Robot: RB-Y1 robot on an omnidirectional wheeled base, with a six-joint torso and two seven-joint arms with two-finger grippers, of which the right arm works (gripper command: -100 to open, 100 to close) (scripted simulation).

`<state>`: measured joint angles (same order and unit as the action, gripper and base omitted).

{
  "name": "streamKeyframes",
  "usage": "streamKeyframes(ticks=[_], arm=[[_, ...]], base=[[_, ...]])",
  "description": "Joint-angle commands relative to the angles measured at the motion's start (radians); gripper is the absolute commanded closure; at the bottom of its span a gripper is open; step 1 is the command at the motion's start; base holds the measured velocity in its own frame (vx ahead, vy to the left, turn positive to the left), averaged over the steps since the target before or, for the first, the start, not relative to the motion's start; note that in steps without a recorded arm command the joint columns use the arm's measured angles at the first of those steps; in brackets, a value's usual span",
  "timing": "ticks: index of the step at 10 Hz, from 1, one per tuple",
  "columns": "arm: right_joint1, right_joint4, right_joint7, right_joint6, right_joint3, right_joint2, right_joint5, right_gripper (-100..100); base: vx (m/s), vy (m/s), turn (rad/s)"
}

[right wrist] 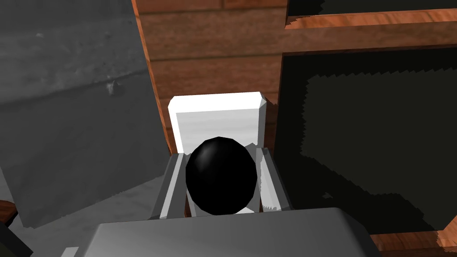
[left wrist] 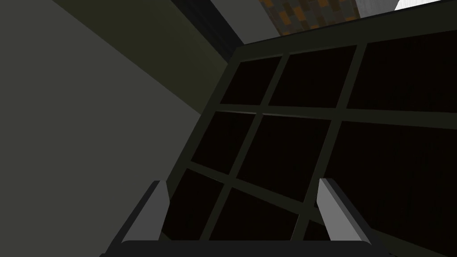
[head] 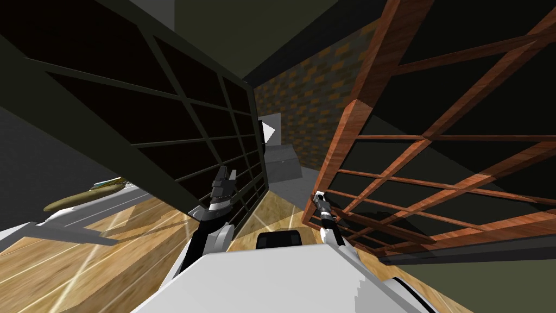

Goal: Pull the door open

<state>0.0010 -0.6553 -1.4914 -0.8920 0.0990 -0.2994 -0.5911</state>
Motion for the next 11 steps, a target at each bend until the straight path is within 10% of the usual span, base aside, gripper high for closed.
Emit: streamKeyframes(ticks=[1,11], arm=[[0.005,-0.007,-0.017,-0.002,0.018,-0.010,0.009,100],[0.039,-0.035,-0.117,-0.018,0.125,-0.068,0.063,100]], base=[[-0.125,-0.028,0.081],[-0.192,-0.010,0.064]])
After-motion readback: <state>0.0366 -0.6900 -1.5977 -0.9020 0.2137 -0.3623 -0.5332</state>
